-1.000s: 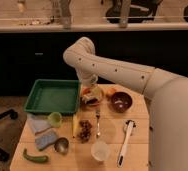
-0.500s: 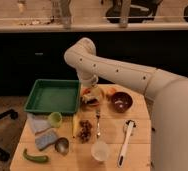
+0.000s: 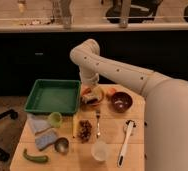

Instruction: Place eraser in paper cup

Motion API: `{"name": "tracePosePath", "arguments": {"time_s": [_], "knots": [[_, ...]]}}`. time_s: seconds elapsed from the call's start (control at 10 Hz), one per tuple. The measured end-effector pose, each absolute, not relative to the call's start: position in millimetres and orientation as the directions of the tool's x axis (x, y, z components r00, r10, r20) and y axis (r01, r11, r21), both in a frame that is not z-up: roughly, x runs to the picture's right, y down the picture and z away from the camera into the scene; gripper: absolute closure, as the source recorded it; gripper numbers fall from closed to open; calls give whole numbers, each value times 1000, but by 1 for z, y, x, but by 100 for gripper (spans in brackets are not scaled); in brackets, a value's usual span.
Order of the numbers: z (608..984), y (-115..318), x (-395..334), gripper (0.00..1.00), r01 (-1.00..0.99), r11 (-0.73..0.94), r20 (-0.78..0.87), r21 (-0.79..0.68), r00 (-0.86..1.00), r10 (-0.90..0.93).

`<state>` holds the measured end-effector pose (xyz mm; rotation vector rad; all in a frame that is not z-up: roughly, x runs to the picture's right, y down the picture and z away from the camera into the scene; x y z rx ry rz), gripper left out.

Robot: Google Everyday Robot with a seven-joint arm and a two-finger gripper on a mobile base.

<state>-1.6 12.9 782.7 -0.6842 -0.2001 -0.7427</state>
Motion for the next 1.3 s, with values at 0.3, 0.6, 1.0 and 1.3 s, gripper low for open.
{"name": "tracePosePath", "arguments": {"time_s": [0.3, 0.6, 1.0, 1.3], "knots": [[809, 4, -8, 20, 711, 510, 458, -484, 703, -544], [837, 1, -14, 20, 733, 488, 514, -474, 680, -522], [867, 13, -17, 20, 737, 465, 563, -491, 676, -476], [881, 21, -16, 20, 730, 454, 582, -511, 682, -442]]}}
